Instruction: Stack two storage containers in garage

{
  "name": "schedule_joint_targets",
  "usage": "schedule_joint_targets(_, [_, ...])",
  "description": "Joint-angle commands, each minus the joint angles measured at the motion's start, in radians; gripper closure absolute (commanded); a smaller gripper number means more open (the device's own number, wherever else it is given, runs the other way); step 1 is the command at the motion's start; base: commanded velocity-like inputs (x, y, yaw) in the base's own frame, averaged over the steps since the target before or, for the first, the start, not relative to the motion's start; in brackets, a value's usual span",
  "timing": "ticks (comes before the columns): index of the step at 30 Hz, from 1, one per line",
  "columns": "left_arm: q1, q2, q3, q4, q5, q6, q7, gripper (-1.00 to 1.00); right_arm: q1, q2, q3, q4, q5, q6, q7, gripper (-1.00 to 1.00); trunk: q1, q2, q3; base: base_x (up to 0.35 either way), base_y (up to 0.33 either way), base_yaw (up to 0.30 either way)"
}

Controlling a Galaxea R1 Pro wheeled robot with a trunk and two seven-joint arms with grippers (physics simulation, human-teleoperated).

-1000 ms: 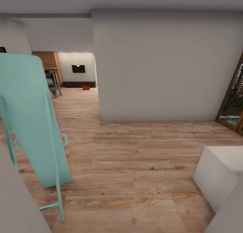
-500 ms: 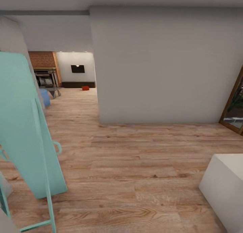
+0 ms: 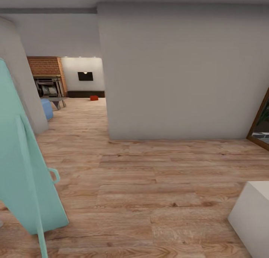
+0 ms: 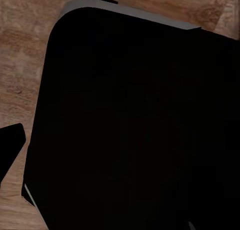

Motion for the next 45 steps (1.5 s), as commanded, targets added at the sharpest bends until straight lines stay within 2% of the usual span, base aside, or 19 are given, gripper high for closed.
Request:
schedule_joint_targets(1, [0.000,0.000,0.000,0.000,0.004,-0.002,0.001,-1.00,-0.001,0.000,0.008,0.002,-0.003,-0.004,-0.003,-1.00,0.001,0.000,-0.001,0.322,0.000,0.000])
schedule_joint_targets(45, [0.000,-0.001,0.001,0.000,0.005,-0.002,0.001,-1.00,-0.002,0.000,0.008,0.002,-0.003,-0.004,-0.003,-1.00,0.001,0.000,-0.001,0.322,0.000,0.000])
